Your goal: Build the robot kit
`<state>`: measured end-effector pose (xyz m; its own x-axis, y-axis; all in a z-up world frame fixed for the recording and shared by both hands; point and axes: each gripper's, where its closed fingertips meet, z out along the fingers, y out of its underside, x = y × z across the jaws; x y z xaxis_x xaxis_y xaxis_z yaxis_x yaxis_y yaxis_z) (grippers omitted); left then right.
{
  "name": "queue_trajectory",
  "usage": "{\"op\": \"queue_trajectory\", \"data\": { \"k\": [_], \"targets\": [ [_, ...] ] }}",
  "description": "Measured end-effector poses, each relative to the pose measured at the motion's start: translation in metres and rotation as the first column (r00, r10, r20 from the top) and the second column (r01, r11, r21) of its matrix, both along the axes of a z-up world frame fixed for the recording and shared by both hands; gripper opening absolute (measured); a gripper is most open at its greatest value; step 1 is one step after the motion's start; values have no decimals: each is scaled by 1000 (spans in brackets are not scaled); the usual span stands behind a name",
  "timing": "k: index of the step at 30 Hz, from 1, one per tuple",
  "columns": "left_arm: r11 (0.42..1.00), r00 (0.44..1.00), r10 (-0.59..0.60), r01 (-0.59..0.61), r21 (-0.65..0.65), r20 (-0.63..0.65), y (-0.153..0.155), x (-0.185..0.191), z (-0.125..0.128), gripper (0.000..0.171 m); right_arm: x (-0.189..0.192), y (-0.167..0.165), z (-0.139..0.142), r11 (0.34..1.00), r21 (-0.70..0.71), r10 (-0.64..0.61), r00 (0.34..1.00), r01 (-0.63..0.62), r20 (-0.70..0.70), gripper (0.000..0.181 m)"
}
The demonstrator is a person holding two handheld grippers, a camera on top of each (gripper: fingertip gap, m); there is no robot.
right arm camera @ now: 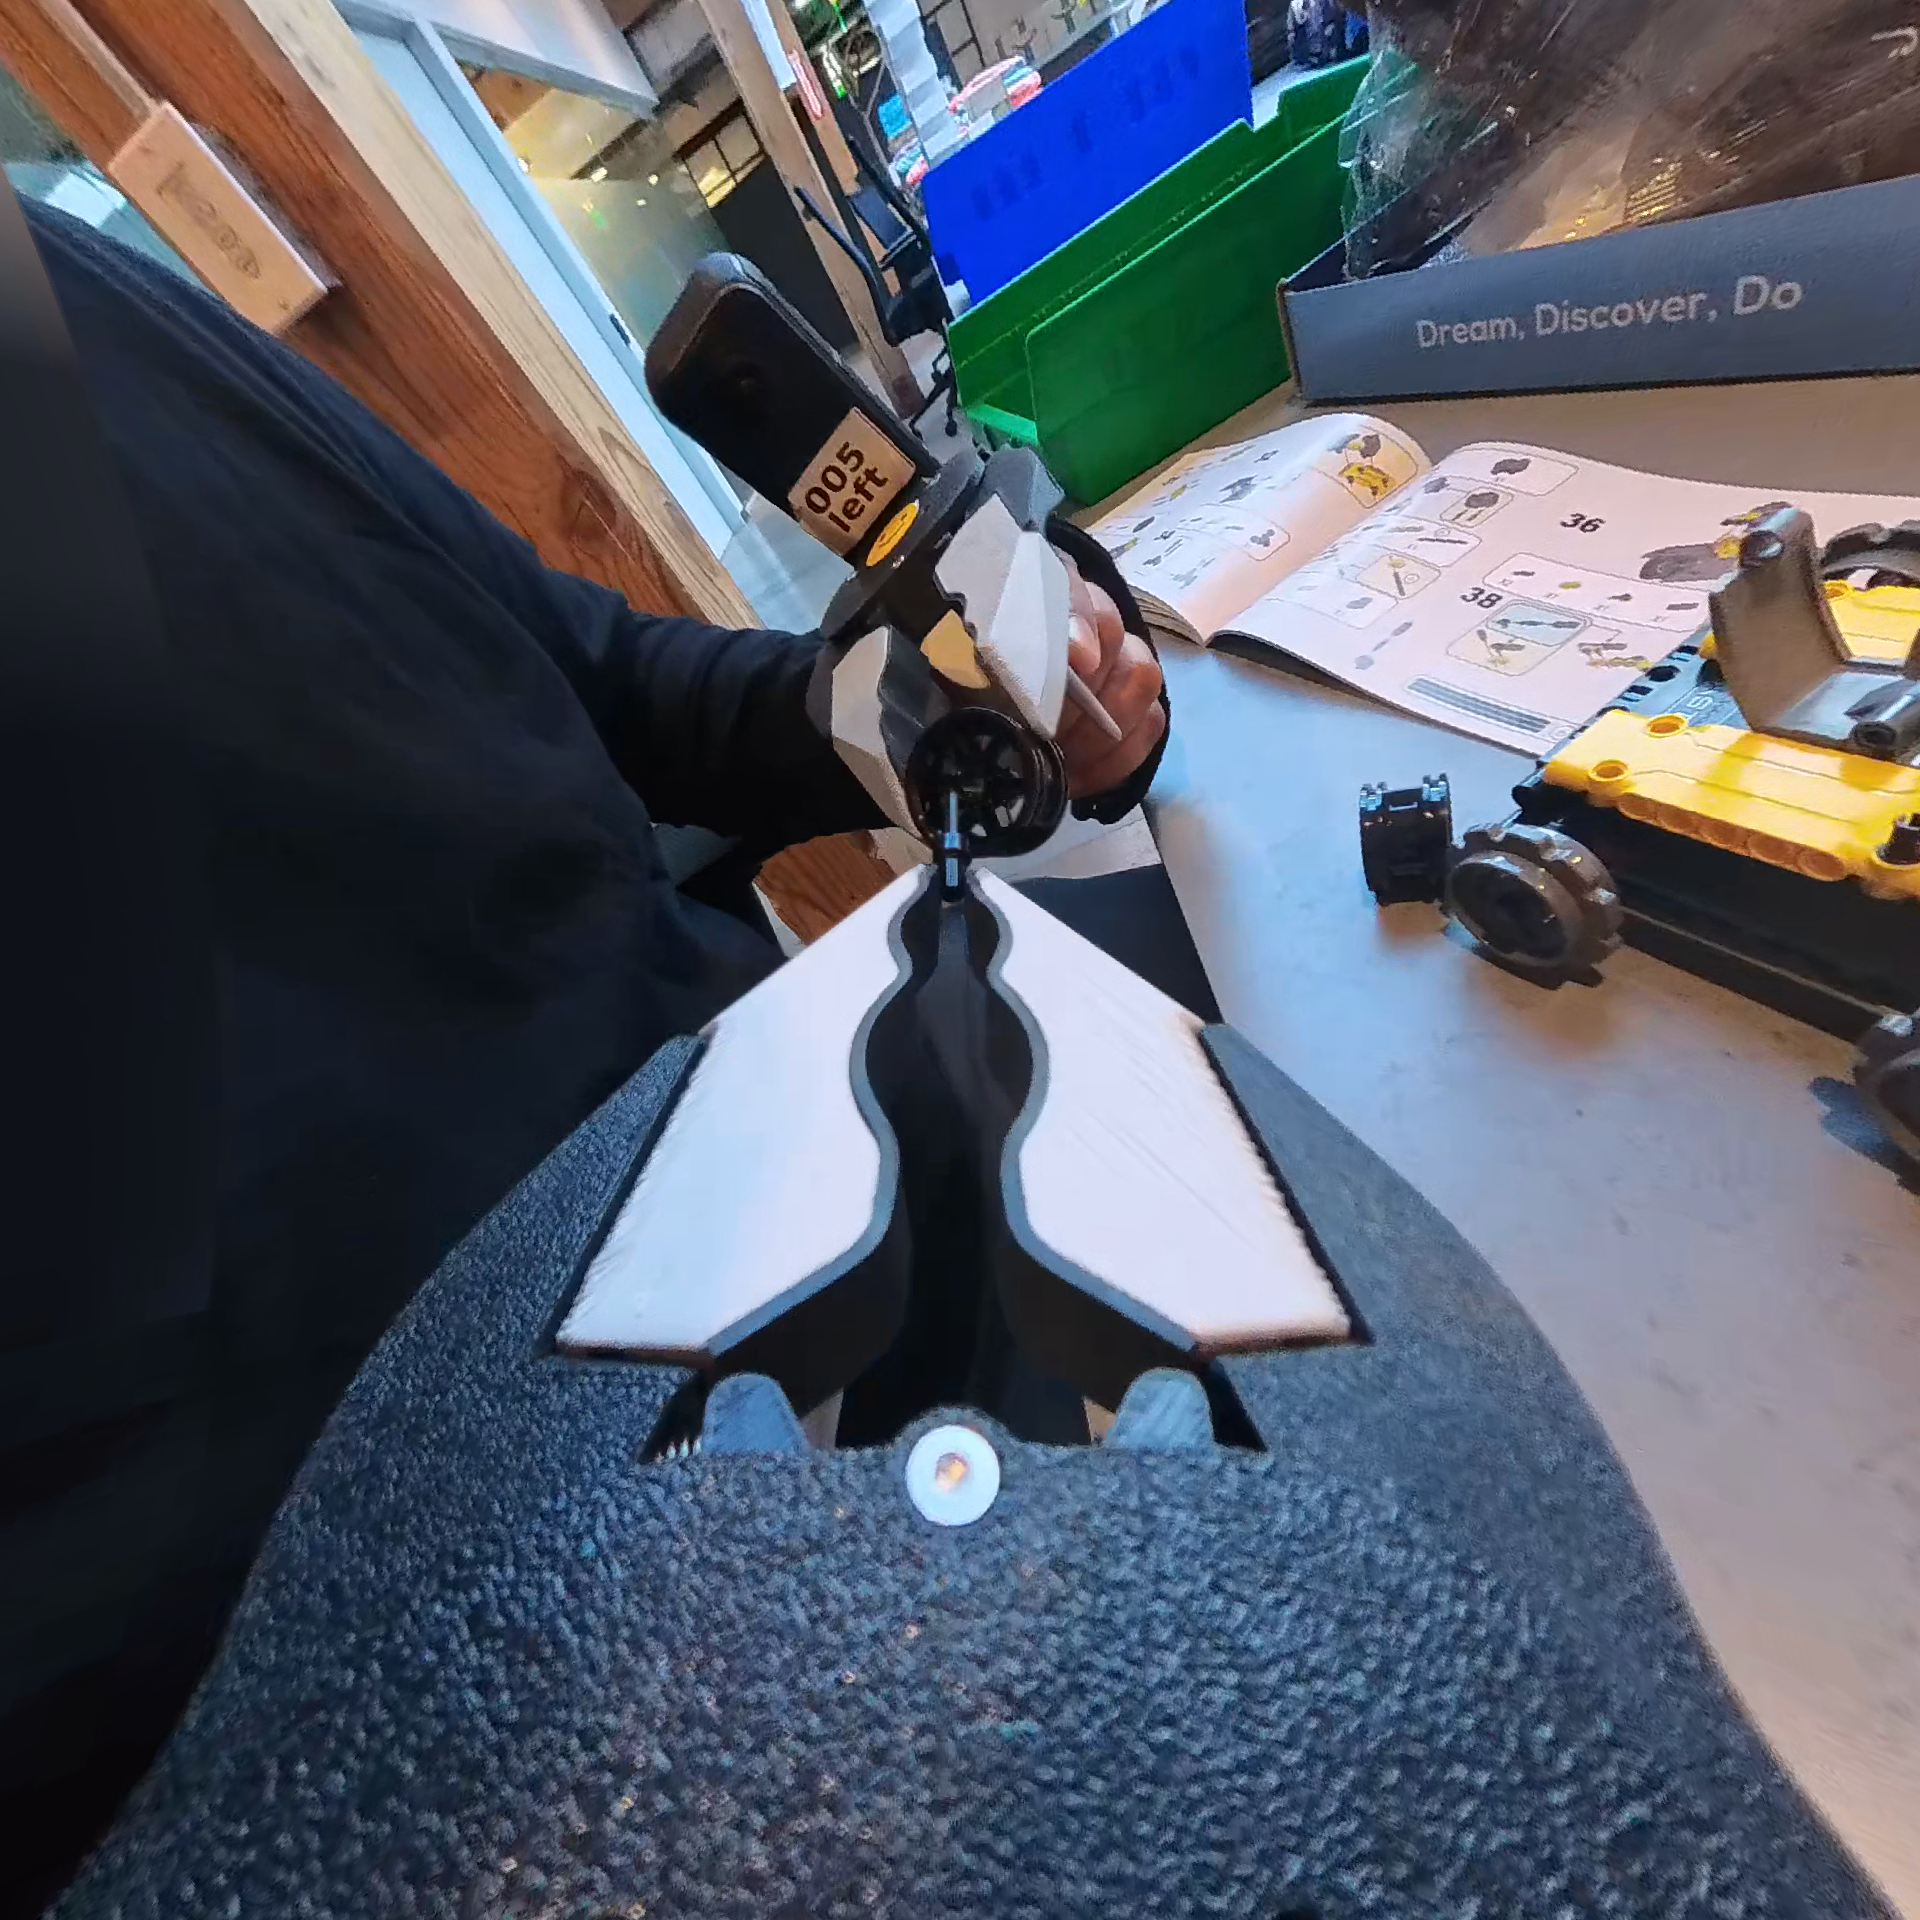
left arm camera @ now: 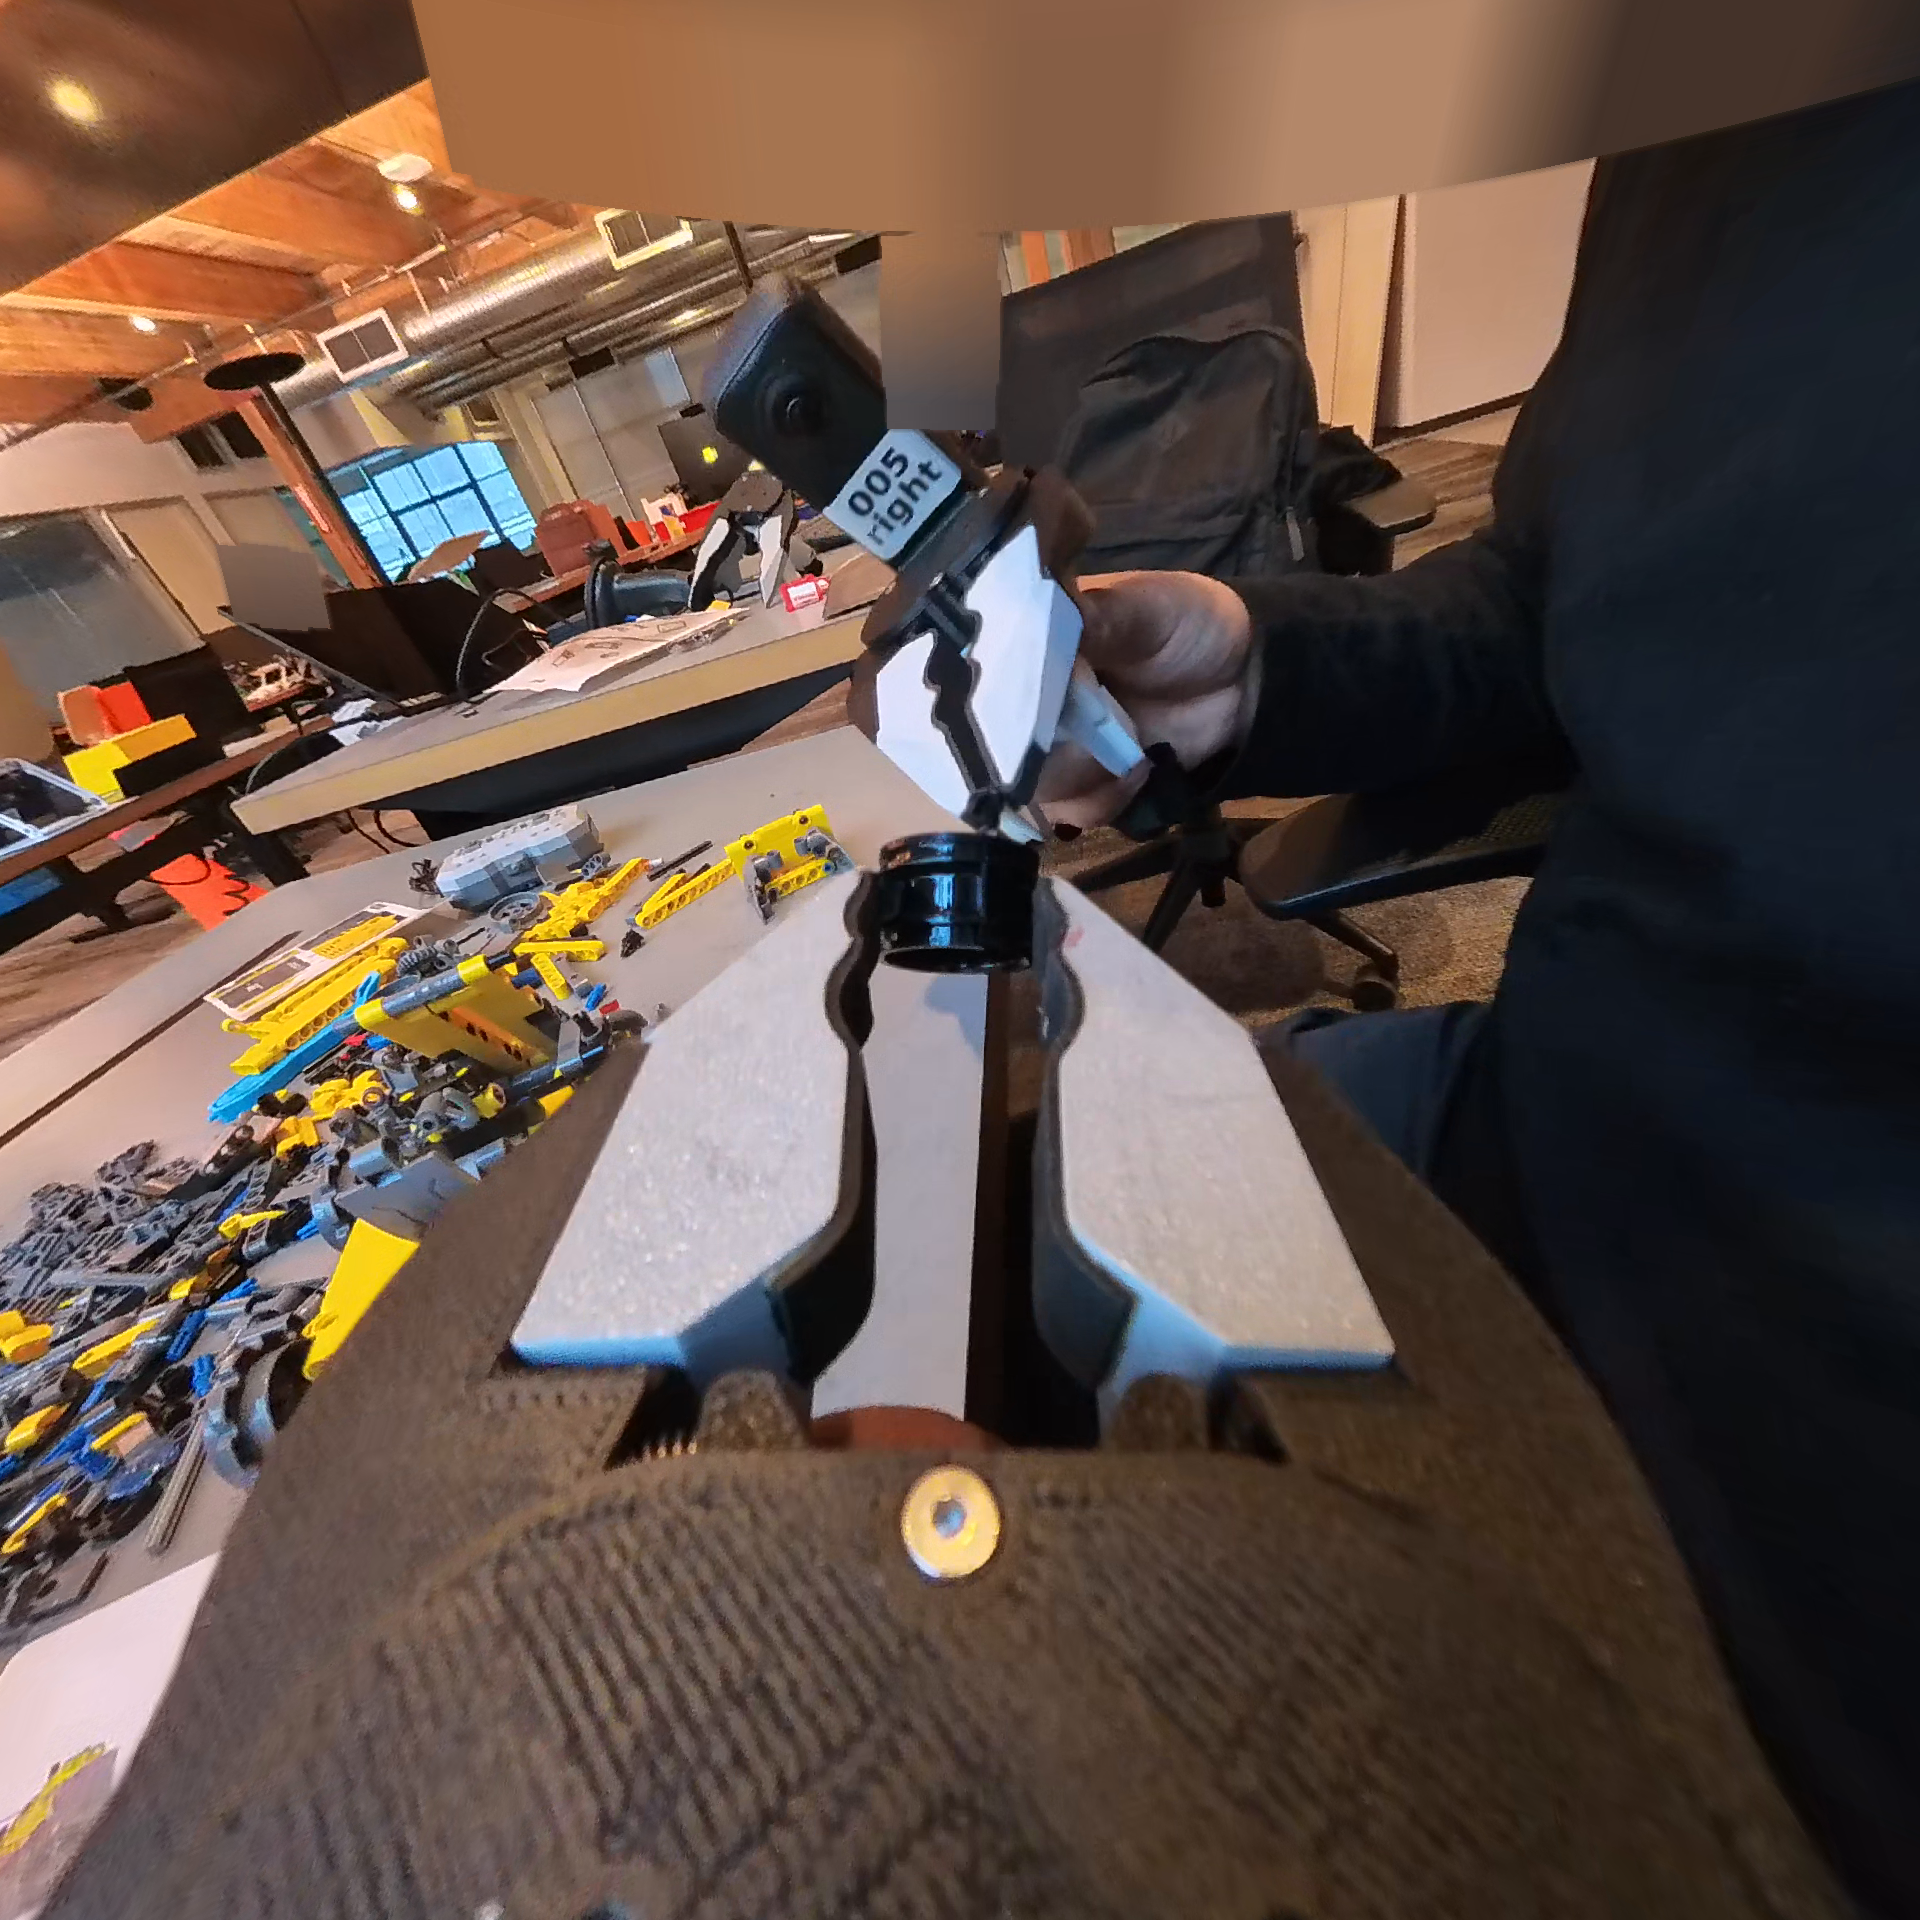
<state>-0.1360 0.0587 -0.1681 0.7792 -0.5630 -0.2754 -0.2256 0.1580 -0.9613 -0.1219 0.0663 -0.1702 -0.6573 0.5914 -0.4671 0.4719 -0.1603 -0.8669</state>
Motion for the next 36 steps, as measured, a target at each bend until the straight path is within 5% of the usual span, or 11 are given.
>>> {"op": "queue_trajectory", "data": {
  "k": [17, 23, 31, 36],
  "targets": [
    [988, 954, 121, -144, -64, -276, 15, -7, -31, 28, -8, 9, -36, 999, -43, -20, 983, 29, 182, 4],
    [955, 925, 216, -267, -132, -312, 11, -21, -46, 28, -3, 9, -41, 999, 34, -25, 991, 20, 134, 4],
    [862, 824, 441, -500, -89, -354, -52, -60, -56, 27, -31, -17, -32, 989, 145, -13, 1000, 11, 10, 4],
    [812, 825, 522, -558, -169, -216, -93, -91, -59, 28, -76, -47, -24, 924, 378, 9, 985, 57, -171, 4]
  ]
}}
